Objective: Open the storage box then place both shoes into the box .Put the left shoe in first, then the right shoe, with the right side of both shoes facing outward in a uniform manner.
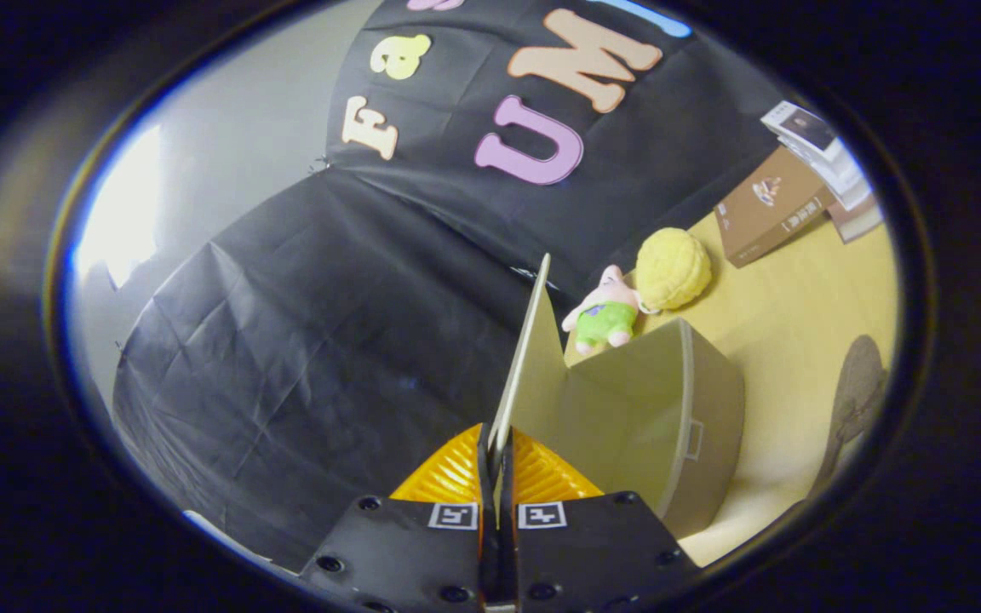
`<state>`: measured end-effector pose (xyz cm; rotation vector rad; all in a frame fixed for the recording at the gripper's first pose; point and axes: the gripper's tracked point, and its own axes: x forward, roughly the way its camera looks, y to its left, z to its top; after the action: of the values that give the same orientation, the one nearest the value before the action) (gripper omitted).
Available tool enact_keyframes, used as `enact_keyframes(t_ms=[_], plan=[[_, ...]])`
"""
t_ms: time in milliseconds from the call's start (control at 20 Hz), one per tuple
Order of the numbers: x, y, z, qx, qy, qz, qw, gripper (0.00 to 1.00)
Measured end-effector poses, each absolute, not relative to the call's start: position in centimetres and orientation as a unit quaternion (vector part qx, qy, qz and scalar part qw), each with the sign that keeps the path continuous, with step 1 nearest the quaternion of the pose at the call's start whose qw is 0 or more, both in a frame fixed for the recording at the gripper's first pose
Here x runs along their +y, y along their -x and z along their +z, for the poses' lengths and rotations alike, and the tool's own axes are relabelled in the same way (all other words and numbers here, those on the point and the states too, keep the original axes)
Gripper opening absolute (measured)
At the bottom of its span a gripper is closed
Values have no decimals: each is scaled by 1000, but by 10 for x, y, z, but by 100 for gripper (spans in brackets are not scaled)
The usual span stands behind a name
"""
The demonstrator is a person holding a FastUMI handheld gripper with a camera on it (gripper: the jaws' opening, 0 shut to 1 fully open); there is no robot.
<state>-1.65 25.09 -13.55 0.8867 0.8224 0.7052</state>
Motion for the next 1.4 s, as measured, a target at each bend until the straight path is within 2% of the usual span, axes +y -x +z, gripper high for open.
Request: enact_keyframes(t_ms=[300, 750, 1000, 1150, 1300, 1400], plan=[[302, 16, -104, 372, -365, 349, 779, 4], [397, 21, -93, 398, -347, 369, 765, 3], [458, 29, -104, 426, -318, 375, 760, 4], [489, 38, -119, 437, -292, 378, 762, 8], [518, 48, -139, 457, -273, 383, 755, 8], [531, 54, -154, 466, -251, 385, 756, 13]])
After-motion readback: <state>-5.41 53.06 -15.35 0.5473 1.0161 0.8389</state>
